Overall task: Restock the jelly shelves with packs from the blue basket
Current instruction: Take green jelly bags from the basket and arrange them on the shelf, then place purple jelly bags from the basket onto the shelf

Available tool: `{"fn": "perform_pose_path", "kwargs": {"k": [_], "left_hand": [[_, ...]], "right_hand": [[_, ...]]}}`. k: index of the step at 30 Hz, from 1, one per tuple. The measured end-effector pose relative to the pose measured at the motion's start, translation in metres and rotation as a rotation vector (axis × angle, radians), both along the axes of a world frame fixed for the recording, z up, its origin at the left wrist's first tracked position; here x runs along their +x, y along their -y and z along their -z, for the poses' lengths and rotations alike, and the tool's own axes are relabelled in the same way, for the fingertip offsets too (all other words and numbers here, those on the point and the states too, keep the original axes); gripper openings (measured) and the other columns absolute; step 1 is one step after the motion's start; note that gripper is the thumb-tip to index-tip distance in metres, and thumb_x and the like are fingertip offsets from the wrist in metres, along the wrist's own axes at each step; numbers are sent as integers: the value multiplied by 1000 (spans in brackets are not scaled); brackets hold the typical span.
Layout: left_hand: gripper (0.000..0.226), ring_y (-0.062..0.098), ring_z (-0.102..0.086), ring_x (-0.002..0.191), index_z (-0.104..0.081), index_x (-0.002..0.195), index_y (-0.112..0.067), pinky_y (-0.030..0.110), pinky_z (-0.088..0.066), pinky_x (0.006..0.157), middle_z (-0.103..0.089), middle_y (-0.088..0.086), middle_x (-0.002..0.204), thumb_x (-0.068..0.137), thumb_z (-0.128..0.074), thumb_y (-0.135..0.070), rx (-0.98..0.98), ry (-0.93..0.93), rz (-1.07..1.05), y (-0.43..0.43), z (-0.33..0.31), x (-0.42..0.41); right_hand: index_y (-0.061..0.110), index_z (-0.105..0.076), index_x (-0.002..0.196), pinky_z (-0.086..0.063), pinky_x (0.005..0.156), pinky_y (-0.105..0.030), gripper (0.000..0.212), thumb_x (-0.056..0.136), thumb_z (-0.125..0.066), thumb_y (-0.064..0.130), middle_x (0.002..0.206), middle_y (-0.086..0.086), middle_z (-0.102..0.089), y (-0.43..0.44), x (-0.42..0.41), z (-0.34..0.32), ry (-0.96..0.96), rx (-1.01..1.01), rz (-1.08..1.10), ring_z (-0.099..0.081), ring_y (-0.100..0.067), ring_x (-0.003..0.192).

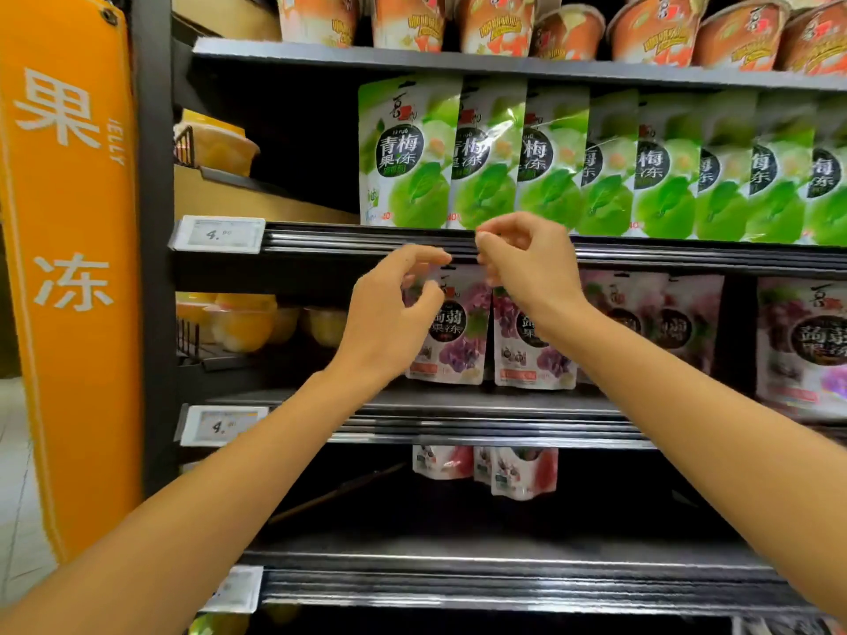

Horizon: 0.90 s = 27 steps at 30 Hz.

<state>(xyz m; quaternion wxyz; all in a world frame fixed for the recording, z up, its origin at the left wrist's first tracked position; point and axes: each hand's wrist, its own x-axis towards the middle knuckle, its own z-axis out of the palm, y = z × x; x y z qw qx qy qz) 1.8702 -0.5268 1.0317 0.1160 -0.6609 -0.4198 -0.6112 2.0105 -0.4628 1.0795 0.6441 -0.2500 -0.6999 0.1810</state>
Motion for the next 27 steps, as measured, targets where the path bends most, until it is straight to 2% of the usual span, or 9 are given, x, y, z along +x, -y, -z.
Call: {"fn": "perform_pose_path", "kwargs": {"k": [3,5,8,11,14,17,20,24,27], "left_hand": [[23,2,-60,92,-67,108,-21,8,-45,80,-67,-14,103,93,-57,-8,-60,19,15,7,36,7],[19,2,-60,88,-67,104,-23,8,-46,77,-67,-15,98,94,-58,-10,-117,33,33,11,68,11],[17,4,-62,83,-66,94,-30,16,-50,72,-67,-15,89,96,-56,-17,-244,90,58,19,125,15],[19,8,-64,82,-62,87,-38,28,-53,75,-67,-17,85,95,-54,-24,-437,127,87,30,195,18],[19,1,-61,75,-62,86,-38,22,-50,72,-66,-23,81,95,-55,-23,-647,196,96,41,277,22],[18,-4,-60,67,-64,88,-27,15,-48,64,-67,-14,77,96,-57,-12,-864,320,107,51,368,29],[25,-3,-58,61,-64,86,-16,12,-46,60,-65,-3,78,97,-51,1,-1064,477,109,68,463,40],[23,3,-58,62,-67,91,-10,13,-47,58,-65,1,81,98,-48,0,-1320,619,6,99,588,58],[15,15,-61,76,-67,100,1,17,-53,68,-65,5,87,97,-52,2,-1516,652,7,121,679,68]], "right_hand": [[24,-69,84,-51,51,-29,6,85,-64,22,57,10,-63,9,13,46,-13,-89,-56,-57,-6,52],[26,-70,84,-45,43,-23,10,81,-62,30,51,11,-59,15,25,85,-16,-187,-111,-52,-5,45],[27,-72,79,-43,41,-24,18,72,-63,41,50,8,-55,20,48,154,-36,-336,-165,-50,-8,45],[28,-70,74,-41,41,-24,10,83,-66,33,49,6,-53,24,76,235,-19,-436,-160,-46,-10,44],[25,-67,75,-40,42,-24,15,90,-64,26,49,6,-51,30,104,323,52,-592,-129,-44,-10,44],[11,-66,81,-41,45,-21,14,92,-61,17,49,7,-53,44,126,418,117,-788,-120,-45,-7,46],[9,-65,74,-40,45,-15,20,91,-57,5,49,10,-53,68,142,519,178,-1014,-58,-46,-1,45],[-18,-58,86,-42,54,-28,22,95,-55,2,63,-20,-52,111,165,650,322,-1312,-46,-49,-18,58],[-11,-65,87,-48,56,-24,18,95,-58,4,75,-21,-64,136,178,737,418,-1453,16,-56,-11,60]]}}
